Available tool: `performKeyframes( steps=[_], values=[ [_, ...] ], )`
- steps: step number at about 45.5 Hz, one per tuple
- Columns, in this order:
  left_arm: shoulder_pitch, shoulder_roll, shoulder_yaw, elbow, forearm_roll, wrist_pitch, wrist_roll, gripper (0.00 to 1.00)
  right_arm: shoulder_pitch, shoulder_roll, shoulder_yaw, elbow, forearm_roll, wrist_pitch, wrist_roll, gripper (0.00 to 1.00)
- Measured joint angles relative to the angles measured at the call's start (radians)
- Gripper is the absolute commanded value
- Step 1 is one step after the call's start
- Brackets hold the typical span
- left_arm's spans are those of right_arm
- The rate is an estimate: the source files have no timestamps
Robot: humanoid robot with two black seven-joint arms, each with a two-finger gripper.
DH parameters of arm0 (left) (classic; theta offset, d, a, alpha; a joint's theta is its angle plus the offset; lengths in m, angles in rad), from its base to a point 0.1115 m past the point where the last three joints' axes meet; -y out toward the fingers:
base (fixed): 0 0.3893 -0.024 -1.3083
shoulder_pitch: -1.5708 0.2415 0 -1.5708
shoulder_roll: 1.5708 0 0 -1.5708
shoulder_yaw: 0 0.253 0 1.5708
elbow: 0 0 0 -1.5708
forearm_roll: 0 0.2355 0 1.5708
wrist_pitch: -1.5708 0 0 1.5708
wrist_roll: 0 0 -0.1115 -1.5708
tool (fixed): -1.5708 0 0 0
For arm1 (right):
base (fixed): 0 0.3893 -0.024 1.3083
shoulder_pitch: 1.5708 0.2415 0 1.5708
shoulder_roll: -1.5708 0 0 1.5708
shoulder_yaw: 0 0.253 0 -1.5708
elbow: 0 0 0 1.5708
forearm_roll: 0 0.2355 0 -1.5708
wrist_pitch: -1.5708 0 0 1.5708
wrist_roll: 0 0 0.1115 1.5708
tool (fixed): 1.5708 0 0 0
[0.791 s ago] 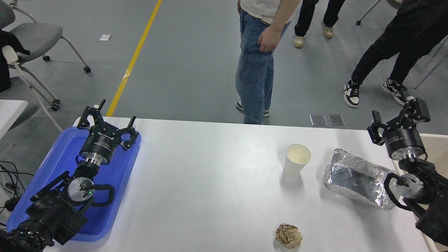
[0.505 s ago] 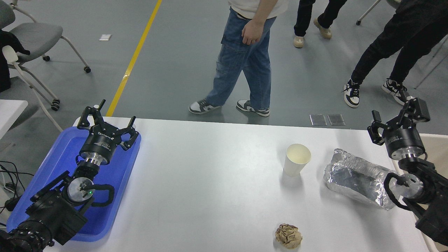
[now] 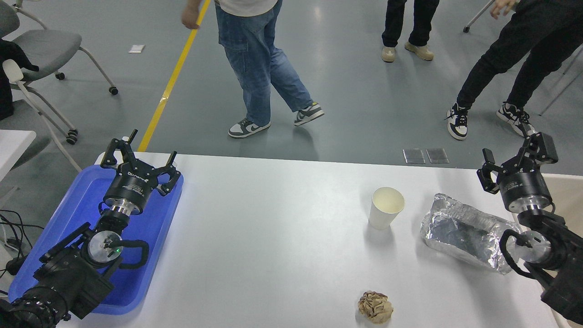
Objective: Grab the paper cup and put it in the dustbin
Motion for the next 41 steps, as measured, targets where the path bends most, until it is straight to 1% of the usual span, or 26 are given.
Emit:
performKeyframes(
  steps=[41],
  values=[
    [0.0, 0.0, 0.0, 0.0, 0.0, 0.0, 0.0, 1.0, 0.005, 0.003, -0.009, 0.011, 0.002, -0.01, 0.001, 1.0]
  ],
)
